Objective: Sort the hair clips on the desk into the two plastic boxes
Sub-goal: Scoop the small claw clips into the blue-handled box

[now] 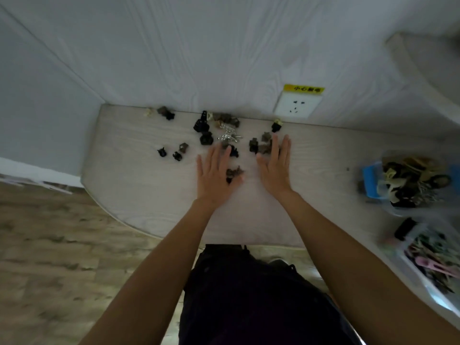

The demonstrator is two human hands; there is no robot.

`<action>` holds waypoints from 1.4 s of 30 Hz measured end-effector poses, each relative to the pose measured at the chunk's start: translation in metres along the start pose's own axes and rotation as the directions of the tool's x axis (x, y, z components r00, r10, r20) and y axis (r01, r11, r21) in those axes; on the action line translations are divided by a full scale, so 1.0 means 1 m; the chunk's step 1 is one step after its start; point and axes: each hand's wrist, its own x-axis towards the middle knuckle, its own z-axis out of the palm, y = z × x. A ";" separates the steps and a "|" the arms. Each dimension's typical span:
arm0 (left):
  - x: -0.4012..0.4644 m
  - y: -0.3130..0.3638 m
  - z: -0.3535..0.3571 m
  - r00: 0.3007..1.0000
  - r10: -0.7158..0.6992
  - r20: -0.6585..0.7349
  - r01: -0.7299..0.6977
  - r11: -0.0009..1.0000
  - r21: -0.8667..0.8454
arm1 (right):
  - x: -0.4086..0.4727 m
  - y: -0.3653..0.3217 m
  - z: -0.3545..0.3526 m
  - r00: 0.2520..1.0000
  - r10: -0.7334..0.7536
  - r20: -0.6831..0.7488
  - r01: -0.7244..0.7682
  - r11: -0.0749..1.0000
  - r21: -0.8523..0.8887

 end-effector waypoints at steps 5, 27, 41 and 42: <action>0.015 -0.038 -0.036 0.968 -0.031 -0.250 -0.009 0.988 -0.156 | 0.035 -0.011 -0.006 0.982 0.018 -0.190 -0.001 0.996 0.086; 0.094 -0.083 -0.038 0.990 -0.095 -0.103 0.025 0.844 -0.536 | 0.079 -0.078 0.042 0.950 -0.267 0.160 0.285 0.953 -0.099; 0.033 0.028 -0.001 0.979 0.193 0.072 -0.110 0.785 -0.609 | -0.019 0.005 -0.025 0.997 -0.083 0.005 0.083 0.996 -0.025; 0.032 0.030 -0.002 0.977 0.195 0.083 -0.101 0.771 -0.629 | -0.027 0.009 -0.032 0.998 -0.066 -0.016 0.066 0.998 -0.023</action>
